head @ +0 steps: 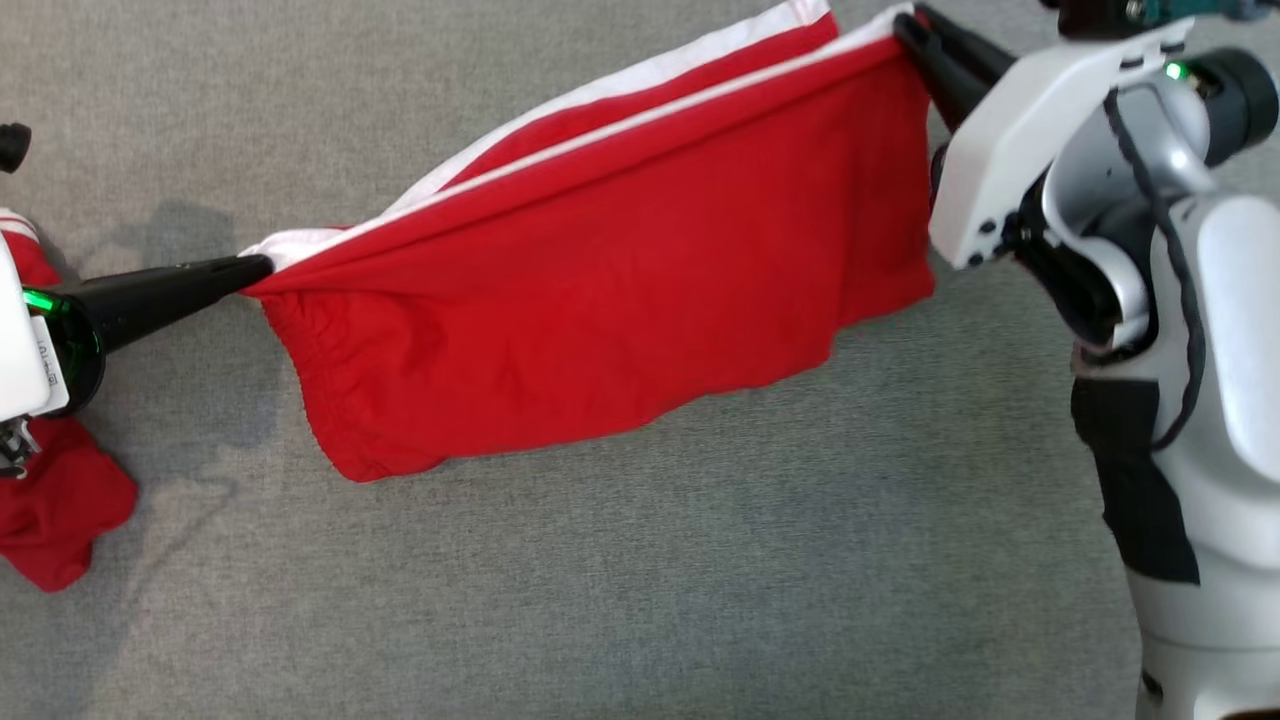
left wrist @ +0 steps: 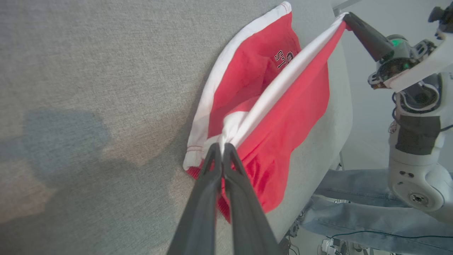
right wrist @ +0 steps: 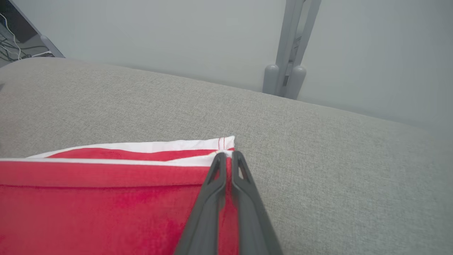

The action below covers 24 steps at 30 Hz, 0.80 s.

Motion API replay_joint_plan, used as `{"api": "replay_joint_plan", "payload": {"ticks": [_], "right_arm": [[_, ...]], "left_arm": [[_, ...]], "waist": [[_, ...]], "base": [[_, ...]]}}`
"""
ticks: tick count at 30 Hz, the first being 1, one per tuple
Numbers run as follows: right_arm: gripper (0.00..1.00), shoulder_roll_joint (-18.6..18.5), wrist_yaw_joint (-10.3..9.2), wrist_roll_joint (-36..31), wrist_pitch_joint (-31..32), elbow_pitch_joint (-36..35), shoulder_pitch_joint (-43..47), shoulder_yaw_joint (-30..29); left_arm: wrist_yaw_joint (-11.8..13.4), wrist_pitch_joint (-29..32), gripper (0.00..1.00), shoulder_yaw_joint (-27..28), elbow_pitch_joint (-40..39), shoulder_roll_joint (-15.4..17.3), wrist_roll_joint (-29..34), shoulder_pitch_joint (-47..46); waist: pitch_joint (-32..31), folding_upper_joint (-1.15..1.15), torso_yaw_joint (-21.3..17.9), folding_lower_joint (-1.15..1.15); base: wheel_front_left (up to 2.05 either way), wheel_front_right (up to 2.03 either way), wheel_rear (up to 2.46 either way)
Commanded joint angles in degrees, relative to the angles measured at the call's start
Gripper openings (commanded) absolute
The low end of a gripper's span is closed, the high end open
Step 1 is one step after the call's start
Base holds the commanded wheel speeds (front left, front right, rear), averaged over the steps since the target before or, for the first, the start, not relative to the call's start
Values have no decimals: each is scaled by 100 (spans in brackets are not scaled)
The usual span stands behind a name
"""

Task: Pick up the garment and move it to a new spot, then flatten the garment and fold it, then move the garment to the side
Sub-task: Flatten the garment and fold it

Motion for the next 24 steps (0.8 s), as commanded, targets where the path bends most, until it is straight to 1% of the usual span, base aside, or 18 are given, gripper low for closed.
{"api": "replay_joint_plan", "payload": {"ticks": [1,9,10,16,17,18,19,21,22,23,24], "right_arm": [[0,-87,-33,-53,-83,114,-160,-62],[0,-95,-34,-294,-457,820,-902,-65],[0,-95,-34,-294,-457,820,-902,-65],[0,-98,-39,-265,-718,1414,-1251,5],[3,-98,-39,-286,-776,1493,-1297,27],[17,-97,-39,-311,-833,1585,-1330,48],[23,-99,-39,-309,-880,1659,-1356,70],[42,-99,-39,-295,-952,1803,-1434,119],[55,-97,-39,-261,-1019,1930,-1507,150],[96,-96,-34,-239,-1028,1978,-1524,172],[100,-74,-18,-222,-1053,2026,-1534,200]], "left_arm": [[3,41,0,65,34,42,62,-97],[3,211,0,424,111,-137,188,-157],[3,211,0,424,111,-137,188,-157],[2,351,0,622,182,-277,307,-193],[2,382,0,650,195,-292,330,-189],[2,402,0,672,205,-315,359,-178],[2,430,0,696,214,-335,377,-161],[2,467,0,741,230,-380,415,-128],[2,509,10,785,250,-428,438,-94],[2,539,34,812,257,-443,448,-78],[0,539,100,845,250,-472,448,-63]], "waist": [[148,0,94,0],[417,0,269,0],[417,0,269,0],[547,0,339,0],[560,0,346,0],[570,0,352,0],[576,0,357,0],[583,0,361,0],[586,0,361,0],[586,0,359,0],[583,0,356,0]], "base": [[0,0,0],[0,0,0],[0,0,0],[0,0,0],[0,0,0],[0,0,0],[0,0,0],[0,0,0],[0,0,0],[0,0,0],[0,0,0]]}}
